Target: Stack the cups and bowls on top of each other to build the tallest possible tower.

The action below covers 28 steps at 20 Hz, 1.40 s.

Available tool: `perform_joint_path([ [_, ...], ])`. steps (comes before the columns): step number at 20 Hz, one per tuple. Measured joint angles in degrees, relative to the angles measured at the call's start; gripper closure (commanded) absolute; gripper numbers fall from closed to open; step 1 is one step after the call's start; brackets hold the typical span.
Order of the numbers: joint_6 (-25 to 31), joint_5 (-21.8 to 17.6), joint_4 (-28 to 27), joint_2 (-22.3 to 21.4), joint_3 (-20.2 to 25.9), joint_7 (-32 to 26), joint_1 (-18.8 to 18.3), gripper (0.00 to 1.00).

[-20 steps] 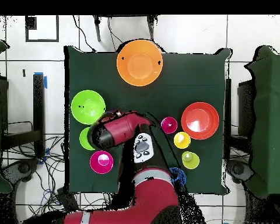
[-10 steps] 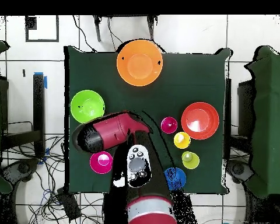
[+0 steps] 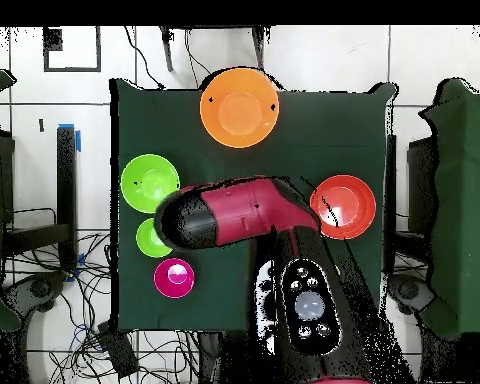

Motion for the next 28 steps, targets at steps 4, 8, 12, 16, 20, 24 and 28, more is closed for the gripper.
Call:
perform_joint_path([
  [4, 0.0, -1.9, -1.1, 0.6, 4.1, -1.1, -5.6, 1.0],
  [8, 0.0, -2.9, -2.8, 2.2, 7.3, -1.8, -8.5, 1.0],
  [12, 0.0, -3.1, -5.0, 4.2, 11.2, -2.5, -10.7, 1.0],
  [16, 0.8, -3.1, -7.9, 6.6, 15.2, -3.2, -12.2, 1.0],
  [20, 3.1, -3.2, -11.1, 9.5, 18.4, -4.3, -12.9, 1.0],
  [24, 5.5, -3.3, -13.7, 11.9, 20.9, -5.7, -13.4, 1.0],
  [28, 8.3, -3.4, -16.7, 13.8, 22.9, -7.5, -13.8, 1.0],
])
